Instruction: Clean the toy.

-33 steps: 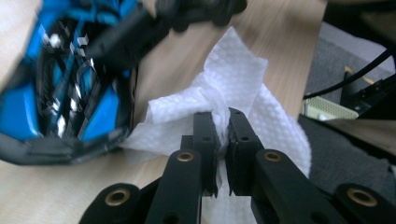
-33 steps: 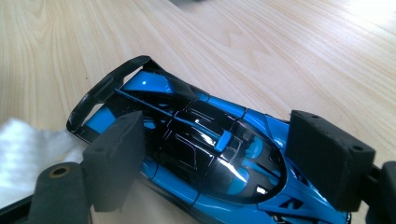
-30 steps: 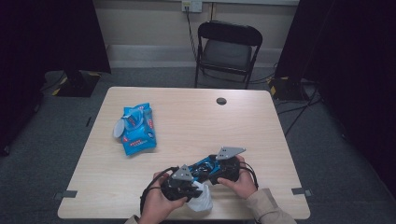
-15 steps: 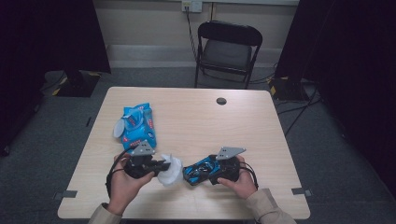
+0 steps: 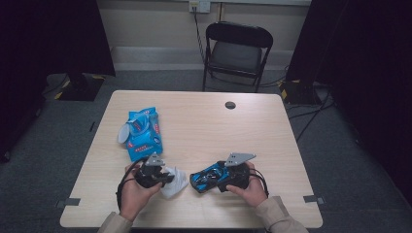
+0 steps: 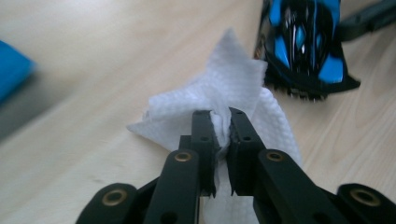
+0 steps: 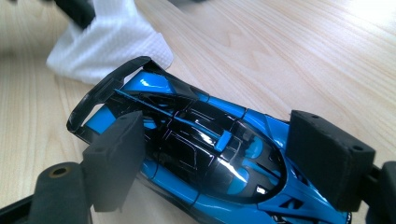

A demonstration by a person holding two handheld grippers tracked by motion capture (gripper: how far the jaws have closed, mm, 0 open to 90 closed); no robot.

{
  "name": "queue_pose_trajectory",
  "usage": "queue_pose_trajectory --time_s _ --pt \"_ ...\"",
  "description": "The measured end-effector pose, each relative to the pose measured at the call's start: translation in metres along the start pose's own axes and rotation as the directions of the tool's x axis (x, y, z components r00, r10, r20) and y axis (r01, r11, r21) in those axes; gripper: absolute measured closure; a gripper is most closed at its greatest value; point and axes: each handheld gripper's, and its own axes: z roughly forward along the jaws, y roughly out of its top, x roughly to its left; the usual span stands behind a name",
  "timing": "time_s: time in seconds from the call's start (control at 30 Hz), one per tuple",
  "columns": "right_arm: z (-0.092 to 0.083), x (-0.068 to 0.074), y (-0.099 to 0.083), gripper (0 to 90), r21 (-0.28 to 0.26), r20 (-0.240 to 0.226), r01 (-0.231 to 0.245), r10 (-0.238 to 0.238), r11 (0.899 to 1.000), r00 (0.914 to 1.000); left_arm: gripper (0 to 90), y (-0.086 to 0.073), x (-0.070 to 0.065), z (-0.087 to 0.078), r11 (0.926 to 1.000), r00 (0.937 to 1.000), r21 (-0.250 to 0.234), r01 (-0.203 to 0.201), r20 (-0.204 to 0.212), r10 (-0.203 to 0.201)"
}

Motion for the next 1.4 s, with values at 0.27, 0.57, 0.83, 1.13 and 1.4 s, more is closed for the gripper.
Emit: queue_pose_trajectory --time_s 0.27,0.57,0.83,1.13,1.4 --pt "0.000 0.000 0.000 19.0 0.000 0.000 0.000 0.000 1.000 1.0000 42.7 -0.003 -0.008 0.019 0.9970 0.9969 0.006 -0.078 0.012 0.078" --pt "0.000 0.000 0.000 19.0 0.001 0.001 -0.001 0.001 1.000 1.0000 31.0 0.000 -0.015 0.022 0.9904 0.9905 0.027 -0.135 -0.020 0.136" --pt "0.000 0.000 0.000 19.0 -0.001 -0.001 -0.001 0.001 1.000 1.0000 21.8 0.007 -0.012 0.016 0.9832 0.9828 -0.039 -0.178 -0.057 0.176" --pt "0.000 0.000 0.000 19.0 0.000 0.000 -0.001 0.001 1.000 1.0000 22.7 0.004 -0.011 0.035 0.9855 0.9857 -0.020 -0.169 -0.003 0.169" --pt "0.000 0.000 0.000 19.0 0.001 0.001 0.000 0.000 1.000 1.0000 71.6 0.007 -0.013 0.029 0.9890 0.9879 0.012 -0.148 0.051 0.147"
